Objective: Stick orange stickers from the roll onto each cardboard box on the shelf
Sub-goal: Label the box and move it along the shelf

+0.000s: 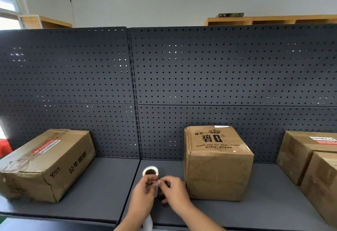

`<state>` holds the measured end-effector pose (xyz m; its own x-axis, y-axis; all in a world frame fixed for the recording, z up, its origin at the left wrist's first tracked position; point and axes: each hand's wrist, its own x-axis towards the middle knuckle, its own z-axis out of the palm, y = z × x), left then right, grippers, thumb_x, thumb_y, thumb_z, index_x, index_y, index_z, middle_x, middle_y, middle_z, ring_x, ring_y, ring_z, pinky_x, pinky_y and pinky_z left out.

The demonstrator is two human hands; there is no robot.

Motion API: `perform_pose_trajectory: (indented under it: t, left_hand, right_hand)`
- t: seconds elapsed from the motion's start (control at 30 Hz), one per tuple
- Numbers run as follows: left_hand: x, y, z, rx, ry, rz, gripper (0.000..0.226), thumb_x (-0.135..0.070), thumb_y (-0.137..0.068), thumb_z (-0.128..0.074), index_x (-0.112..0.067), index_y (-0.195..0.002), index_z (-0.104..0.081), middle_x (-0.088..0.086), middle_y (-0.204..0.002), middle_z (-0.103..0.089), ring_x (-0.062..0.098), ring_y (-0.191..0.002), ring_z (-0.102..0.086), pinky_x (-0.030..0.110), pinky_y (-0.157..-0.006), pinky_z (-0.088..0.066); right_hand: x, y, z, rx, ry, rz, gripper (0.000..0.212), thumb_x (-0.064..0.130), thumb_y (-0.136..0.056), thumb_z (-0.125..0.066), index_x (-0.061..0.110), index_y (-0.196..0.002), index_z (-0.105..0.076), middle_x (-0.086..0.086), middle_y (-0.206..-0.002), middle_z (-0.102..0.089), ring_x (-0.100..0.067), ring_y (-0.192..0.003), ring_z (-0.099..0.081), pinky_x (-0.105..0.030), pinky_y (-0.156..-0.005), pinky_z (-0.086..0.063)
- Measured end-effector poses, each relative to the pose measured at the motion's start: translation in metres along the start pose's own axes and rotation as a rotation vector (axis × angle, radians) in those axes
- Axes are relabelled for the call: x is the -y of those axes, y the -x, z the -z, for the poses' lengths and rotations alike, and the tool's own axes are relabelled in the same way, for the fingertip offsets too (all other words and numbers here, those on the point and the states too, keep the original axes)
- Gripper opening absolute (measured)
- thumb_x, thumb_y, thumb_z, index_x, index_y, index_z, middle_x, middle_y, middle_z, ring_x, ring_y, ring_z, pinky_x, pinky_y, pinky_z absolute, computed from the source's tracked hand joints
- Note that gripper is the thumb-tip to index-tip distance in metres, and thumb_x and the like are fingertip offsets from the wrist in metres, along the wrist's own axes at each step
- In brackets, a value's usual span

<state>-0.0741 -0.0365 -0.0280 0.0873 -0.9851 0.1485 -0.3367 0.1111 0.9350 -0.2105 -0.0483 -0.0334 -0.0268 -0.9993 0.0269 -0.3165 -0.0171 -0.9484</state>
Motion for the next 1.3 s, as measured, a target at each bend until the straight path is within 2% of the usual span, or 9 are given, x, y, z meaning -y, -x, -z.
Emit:
perform_pose_trajectory:
  t: [0.17, 0.3, 0.4, 0.6, 0.7, 0.87, 0.97, 1.2, 1.3]
  left_hand:
    - [-0.002, 0.000, 0.001, 0.000, -0.019, 0.020, 0.022, 0.004, -0.097, -0.061, -0.016, -0.100, -0.070, 0.002, -0.093, -0.073, -0.005, -0.082, -0.067, 0.008, -0.072, -0.050]
    - [-0.005, 0.000, 0.001, -0.015, -0.052, 0.017, 0.030, 0.011, -0.097, -0.056, -0.016, -0.095, -0.070, 0.000, -0.094, -0.074, -0.007, -0.086, -0.066, 0.004, -0.074, -0.047]
    - [-0.006, -0.001, 0.001, -0.022, -0.040, 0.033, 0.036, 0.016, -0.095, -0.054, -0.016, -0.091, -0.071, 0.001, -0.090, -0.075, -0.006, -0.085, -0.067, 0.005, -0.074, -0.048]
    - [-0.008, 0.000, 0.001, 0.010, 0.006, 0.060, 0.016, 0.004, -0.092, -0.070, -0.011, -0.097, -0.071, 0.007, -0.084, -0.072, 0.000, -0.067, -0.067, 0.008, -0.062, -0.050]
    - [-0.007, -0.001, 0.003, 0.006, -0.013, 0.070, 0.015, -0.004, -0.088, -0.077, -0.017, -0.095, -0.074, 0.000, -0.074, -0.071, -0.004, -0.061, -0.065, 0.008, -0.060, -0.048]
    - [-0.007, -0.001, 0.006, 0.019, -0.033, 0.095, 0.017, -0.002, -0.088, -0.076, -0.019, -0.090, -0.077, 0.000, -0.069, -0.074, 0.000, -0.063, -0.068, 0.011, -0.062, -0.051]
    - [-0.008, -0.001, 0.006, 0.011, -0.007, 0.107, 0.015, -0.003, -0.088, -0.077, -0.018, -0.088, -0.077, -0.004, -0.063, -0.073, 0.005, -0.063, -0.069, 0.012, -0.061, -0.052]
    - [-0.009, -0.002, 0.003, -0.026, -0.007, 0.129, 0.012, -0.005, -0.090, -0.075, -0.017, -0.092, -0.077, -0.001, -0.074, -0.076, 0.010, -0.075, -0.072, 0.010, -0.060, -0.050]
    - [-0.007, -0.003, 0.003, -0.036, -0.024, 0.124, 0.019, -0.004, -0.090, -0.072, -0.022, -0.091, -0.076, 0.000, -0.080, -0.076, 0.015, -0.084, -0.072, 0.013, -0.066, -0.048]
  right_hand:
    - [0.003, 0.001, -0.001, 0.008, 0.015, 0.006, 0.018, 0.024, -0.101, -0.062, 0.022, -0.094, -0.078, -0.011, -0.084, -0.076, -0.027, -0.075, -0.075, -0.037, -0.055, -0.063]
    - [0.005, 0.002, 0.002, 0.023, 0.028, 0.002, 0.019, 0.023, -0.102, -0.060, 0.020, -0.094, -0.078, -0.005, -0.078, -0.073, -0.020, -0.069, -0.072, -0.037, -0.054, -0.062]
    - [0.006, 0.003, 0.004, 0.031, 0.066, 0.014, 0.020, 0.025, -0.101, -0.059, 0.021, -0.093, -0.077, -0.005, -0.075, -0.072, -0.028, -0.071, -0.074, -0.044, -0.055, -0.063]
    - [0.008, 0.006, 0.004, 0.015, 0.128, 0.032, 0.020, 0.027, -0.102, -0.058, 0.022, -0.093, -0.074, -0.010, -0.080, -0.073, -0.029, -0.061, -0.072, -0.046, -0.054, -0.062]
    - [0.006, 0.008, 0.003, 0.003, 0.124, 0.035, 0.019, 0.026, -0.101, -0.059, 0.023, -0.090, -0.073, -0.004, -0.076, -0.070, -0.028, -0.060, -0.071, -0.048, -0.053, -0.062]
    - [0.008, 0.007, 0.002, 0.002, 0.088, 0.007, 0.017, 0.022, -0.099, -0.062, 0.033, -0.089, -0.070, 0.002, -0.082, -0.073, -0.032, -0.067, -0.074, -0.052, -0.053, -0.061]
    - [0.009, 0.007, 0.002, 0.007, 0.089, 0.006, 0.016, 0.022, -0.099, -0.061, 0.030, -0.088, -0.070, 0.001, -0.080, -0.074, -0.030, -0.065, -0.074, -0.051, -0.052, -0.062]
    - [0.015, 0.009, 0.004, -0.003, 0.165, -0.003, 0.014, 0.023, -0.100, -0.057, 0.026, -0.090, -0.066, 0.009, -0.083, -0.075, -0.021, -0.067, -0.074, -0.041, -0.050, -0.062]
    - [0.016, 0.009, 0.004, -0.022, 0.203, -0.021, 0.011, 0.026, -0.098, -0.057, 0.024, -0.090, -0.064, 0.005, -0.081, -0.073, -0.017, -0.070, -0.073, -0.036, -0.048, -0.061]
